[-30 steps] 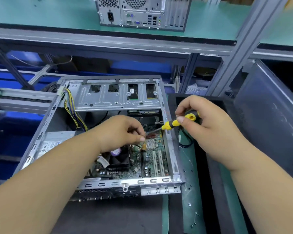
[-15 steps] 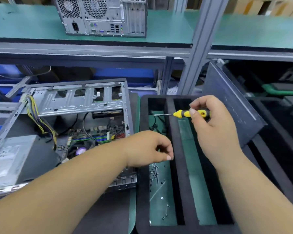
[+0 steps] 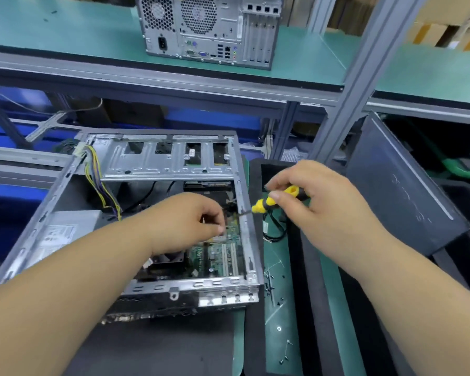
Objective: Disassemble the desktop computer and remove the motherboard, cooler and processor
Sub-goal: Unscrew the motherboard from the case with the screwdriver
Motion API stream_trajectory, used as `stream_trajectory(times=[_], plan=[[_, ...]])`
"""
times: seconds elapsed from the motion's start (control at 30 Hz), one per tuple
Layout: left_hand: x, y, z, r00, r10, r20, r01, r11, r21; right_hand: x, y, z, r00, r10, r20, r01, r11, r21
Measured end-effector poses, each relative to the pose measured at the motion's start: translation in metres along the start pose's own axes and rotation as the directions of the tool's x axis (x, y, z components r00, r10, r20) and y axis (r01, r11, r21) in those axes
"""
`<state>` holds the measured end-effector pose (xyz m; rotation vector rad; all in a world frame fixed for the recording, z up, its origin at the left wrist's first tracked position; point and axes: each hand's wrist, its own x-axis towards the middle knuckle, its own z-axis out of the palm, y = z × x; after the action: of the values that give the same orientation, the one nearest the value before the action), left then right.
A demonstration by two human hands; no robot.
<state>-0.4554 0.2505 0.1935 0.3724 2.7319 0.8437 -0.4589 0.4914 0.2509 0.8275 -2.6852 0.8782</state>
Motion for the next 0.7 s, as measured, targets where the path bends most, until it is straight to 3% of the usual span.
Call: stream_trajectory(times=[0.1, 0.17, 0.23, 0.3, 0.4, 0.7], plan=[[-0.001, -0.029, -0.007, 0.997, 0.011, 0.075, -0.024, 0.983, 0.181, 0.019, -0.03, 0.018, 0.955, -0.024, 0.296, 0.076, 0.983, -0.165], [0.003, -0.038, -0.006, 0.984, 0.081, 0.158, -0.121, 0.957, 0.264, 0.033, -0.046, 0.033, 0.83, 0.096, 0.55, 0.114, 0.935, -0.335], [0.01, -0.04, -0.004, 0.959, 0.158, 0.236, -0.228, 0.923, 0.31, 0.042, -0.057, 0.05, 0.68, 0.211, 0.702, 0.242, 0.839, -0.487], [0.018, -0.039, -0.001, 0.93, 0.223, 0.292, -0.315, 0.894, 0.318, 0.045, -0.064, 0.063, 0.607, 0.246, 0.756, 0.359, 0.763, -0.537], [0.029, -0.035, 0.004, 0.905, 0.252, 0.344, -0.351, 0.898, 0.267, 0.046, -0.069, 0.075, 0.536, 0.319, 0.782, 0.385, 0.732, -0.562], [0.043, -0.046, 0.025, 0.877, 0.29, 0.383, -0.397, 0.886, 0.24, 0.039, -0.057, 0.097, 0.542, 0.218, 0.811, 0.501, 0.691, -0.521]])
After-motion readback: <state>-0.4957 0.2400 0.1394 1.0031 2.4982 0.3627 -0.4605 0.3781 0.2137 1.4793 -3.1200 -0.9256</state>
